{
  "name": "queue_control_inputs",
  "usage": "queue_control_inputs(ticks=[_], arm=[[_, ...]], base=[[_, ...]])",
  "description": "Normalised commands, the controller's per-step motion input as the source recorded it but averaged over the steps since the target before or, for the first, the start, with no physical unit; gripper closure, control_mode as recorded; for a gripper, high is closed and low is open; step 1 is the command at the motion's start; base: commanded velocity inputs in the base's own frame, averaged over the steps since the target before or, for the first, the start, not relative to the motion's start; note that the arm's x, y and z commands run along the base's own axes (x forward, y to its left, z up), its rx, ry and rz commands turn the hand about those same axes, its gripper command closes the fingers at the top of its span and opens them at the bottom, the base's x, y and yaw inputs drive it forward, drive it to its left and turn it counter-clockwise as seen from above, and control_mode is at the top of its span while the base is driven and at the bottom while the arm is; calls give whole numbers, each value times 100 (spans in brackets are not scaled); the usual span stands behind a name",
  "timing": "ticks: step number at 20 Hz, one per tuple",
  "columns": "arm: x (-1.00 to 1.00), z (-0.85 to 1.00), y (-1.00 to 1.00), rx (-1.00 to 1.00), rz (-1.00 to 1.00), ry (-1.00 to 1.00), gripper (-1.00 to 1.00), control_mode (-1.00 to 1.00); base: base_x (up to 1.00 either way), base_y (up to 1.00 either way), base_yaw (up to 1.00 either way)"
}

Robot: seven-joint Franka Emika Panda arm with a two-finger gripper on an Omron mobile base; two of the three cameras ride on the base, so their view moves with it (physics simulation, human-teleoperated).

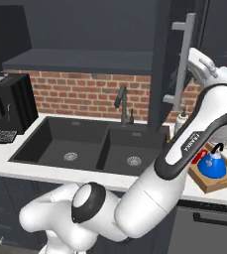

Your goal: Pick the kettle from the counter and place it on the tray. Then pick the mug from the cabinet and place it on the tray. Then close the cabinet doors.

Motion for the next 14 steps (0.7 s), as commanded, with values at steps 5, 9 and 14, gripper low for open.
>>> queue_control_inputs(ticks=[5,9,14], arm=[[41,35,90,-20,-2,18,-100,-100],[53,16,95,-14,-4,13,-100,-100],[59,0,96,-8,-6,3,-100,-100]], base=[[0,0,0],[0,0,0],[0,0,0]])
